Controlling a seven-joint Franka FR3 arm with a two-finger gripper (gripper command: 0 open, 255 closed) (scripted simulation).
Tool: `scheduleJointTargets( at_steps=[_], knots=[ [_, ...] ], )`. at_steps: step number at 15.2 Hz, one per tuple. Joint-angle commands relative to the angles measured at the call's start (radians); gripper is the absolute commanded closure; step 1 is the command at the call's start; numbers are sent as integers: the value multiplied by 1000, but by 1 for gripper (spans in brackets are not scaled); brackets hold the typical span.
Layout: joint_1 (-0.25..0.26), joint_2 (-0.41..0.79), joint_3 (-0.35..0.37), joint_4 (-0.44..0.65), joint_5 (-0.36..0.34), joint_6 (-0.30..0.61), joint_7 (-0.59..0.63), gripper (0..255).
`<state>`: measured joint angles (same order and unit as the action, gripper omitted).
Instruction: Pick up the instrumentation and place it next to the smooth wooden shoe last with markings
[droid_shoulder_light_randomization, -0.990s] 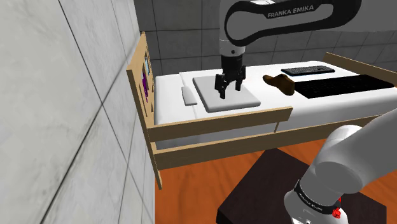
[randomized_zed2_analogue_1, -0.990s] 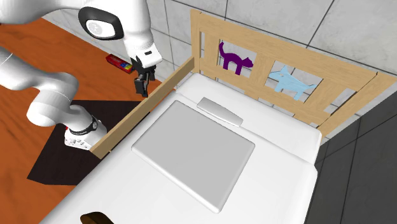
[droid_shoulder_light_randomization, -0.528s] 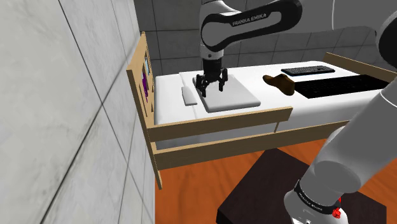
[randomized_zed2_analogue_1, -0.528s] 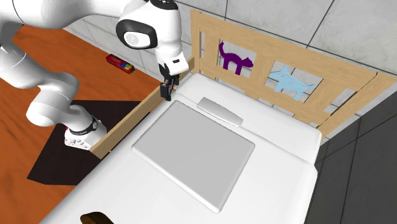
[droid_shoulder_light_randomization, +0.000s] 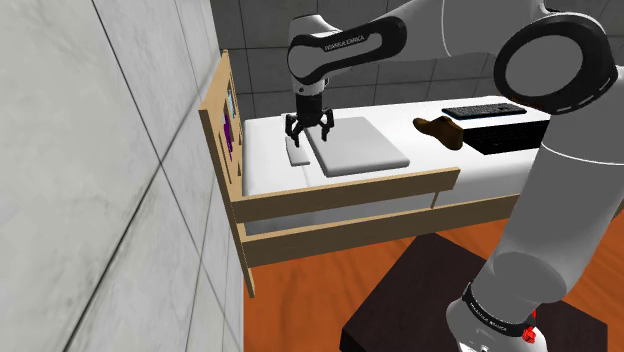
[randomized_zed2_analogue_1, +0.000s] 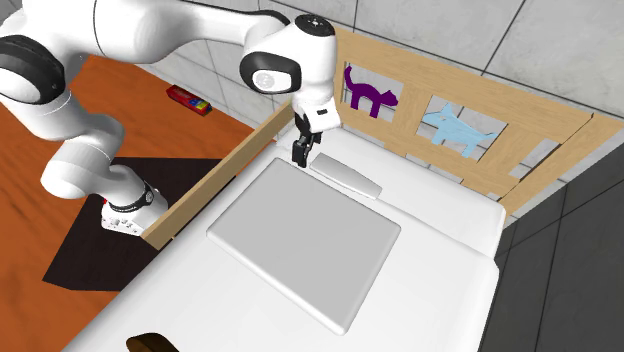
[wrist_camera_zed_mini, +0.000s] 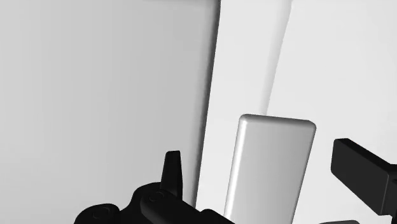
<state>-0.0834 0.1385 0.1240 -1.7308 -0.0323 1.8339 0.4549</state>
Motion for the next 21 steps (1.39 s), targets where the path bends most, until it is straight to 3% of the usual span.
scheduleJointTargets(
  at_steps=[1, 8, 15, 21],
  knots=[
    [0, 80, -6, 83, -6, 2, 35, 0],
    [5, 357, -33, 433, -14, -53, 129, 0],
    [3, 363, -34, 349, -15, 37, 131, 0],
    [3, 364, -34, 343, -16, 44, 131, 0]
  ],
)
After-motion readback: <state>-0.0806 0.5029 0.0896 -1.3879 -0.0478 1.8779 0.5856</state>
